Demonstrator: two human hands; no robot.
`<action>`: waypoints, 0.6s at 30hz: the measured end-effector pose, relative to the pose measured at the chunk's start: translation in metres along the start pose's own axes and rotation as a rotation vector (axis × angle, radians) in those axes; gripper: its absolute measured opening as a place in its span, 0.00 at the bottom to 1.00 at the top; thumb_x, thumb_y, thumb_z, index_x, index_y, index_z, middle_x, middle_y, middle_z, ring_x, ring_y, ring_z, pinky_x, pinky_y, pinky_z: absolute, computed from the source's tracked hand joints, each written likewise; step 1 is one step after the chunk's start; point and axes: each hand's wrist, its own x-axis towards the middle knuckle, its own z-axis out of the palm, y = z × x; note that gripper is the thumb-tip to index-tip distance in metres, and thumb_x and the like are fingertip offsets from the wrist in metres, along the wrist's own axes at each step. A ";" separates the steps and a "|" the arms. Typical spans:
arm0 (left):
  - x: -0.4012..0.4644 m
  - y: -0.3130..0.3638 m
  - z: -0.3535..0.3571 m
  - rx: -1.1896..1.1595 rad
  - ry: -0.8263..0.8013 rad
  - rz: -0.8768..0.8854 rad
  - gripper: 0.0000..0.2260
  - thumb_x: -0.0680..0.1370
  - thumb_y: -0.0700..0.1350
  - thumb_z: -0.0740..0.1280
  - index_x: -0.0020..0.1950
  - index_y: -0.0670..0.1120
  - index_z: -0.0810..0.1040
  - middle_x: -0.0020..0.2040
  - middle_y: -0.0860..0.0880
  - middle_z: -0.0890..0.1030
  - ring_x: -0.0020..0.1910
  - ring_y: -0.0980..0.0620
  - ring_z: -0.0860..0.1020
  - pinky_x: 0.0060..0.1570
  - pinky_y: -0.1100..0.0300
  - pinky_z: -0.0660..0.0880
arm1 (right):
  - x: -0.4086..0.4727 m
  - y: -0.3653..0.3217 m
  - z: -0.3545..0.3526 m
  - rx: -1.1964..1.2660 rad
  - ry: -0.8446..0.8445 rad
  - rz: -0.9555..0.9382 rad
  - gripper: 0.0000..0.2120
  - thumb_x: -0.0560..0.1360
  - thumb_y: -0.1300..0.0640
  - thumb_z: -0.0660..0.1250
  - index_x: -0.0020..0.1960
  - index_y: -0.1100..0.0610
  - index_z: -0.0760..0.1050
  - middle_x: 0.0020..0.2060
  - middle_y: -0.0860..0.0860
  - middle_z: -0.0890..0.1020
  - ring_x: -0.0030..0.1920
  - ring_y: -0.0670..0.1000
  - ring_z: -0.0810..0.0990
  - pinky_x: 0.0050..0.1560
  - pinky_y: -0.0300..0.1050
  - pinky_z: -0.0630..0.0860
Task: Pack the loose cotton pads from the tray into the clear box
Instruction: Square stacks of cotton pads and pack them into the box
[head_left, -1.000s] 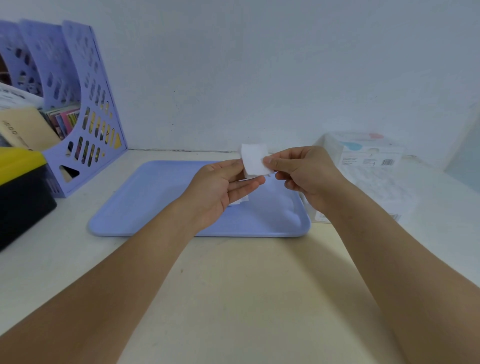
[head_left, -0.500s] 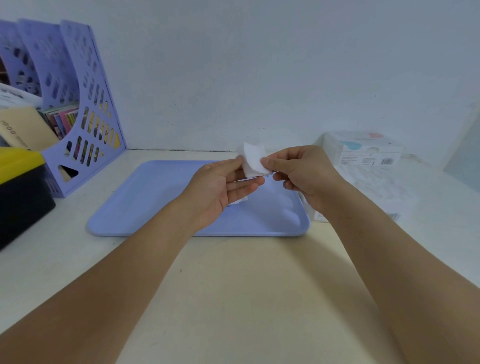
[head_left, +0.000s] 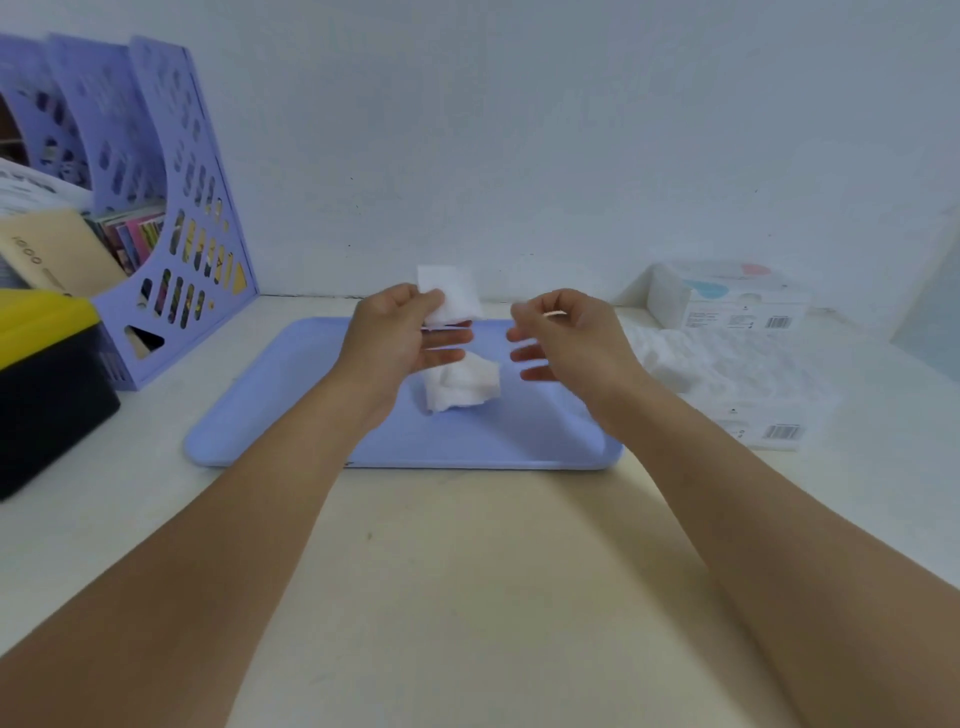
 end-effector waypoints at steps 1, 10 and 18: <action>0.004 -0.001 -0.007 0.026 0.038 0.011 0.07 0.83 0.40 0.62 0.49 0.43 0.78 0.47 0.40 0.85 0.41 0.48 0.85 0.38 0.58 0.82 | 0.000 0.004 0.002 -0.174 0.020 -0.011 0.15 0.78 0.49 0.70 0.51 0.62 0.78 0.43 0.58 0.86 0.38 0.55 0.85 0.40 0.49 0.84; 0.015 -0.023 -0.017 0.083 0.101 -0.074 0.06 0.83 0.42 0.62 0.53 0.44 0.78 0.49 0.41 0.85 0.43 0.47 0.84 0.37 0.59 0.80 | 0.009 0.005 0.029 -0.499 -0.144 0.296 0.23 0.71 0.36 0.73 0.37 0.56 0.74 0.29 0.50 0.76 0.26 0.49 0.70 0.29 0.40 0.64; 0.011 -0.024 -0.009 0.172 0.053 -0.086 0.06 0.83 0.42 0.62 0.53 0.41 0.77 0.48 0.40 0.85 0.39 0.48 0.85 0.35 0.58 0.81 | 0.011 0.017 0.018 -0.257 -0.083 0.263 0.12 0.74 0.52 0.76 0.41 0.57 0.75 0.32 0.55 0.77 0.29 0.53 0.72 0.27 0.40 0.65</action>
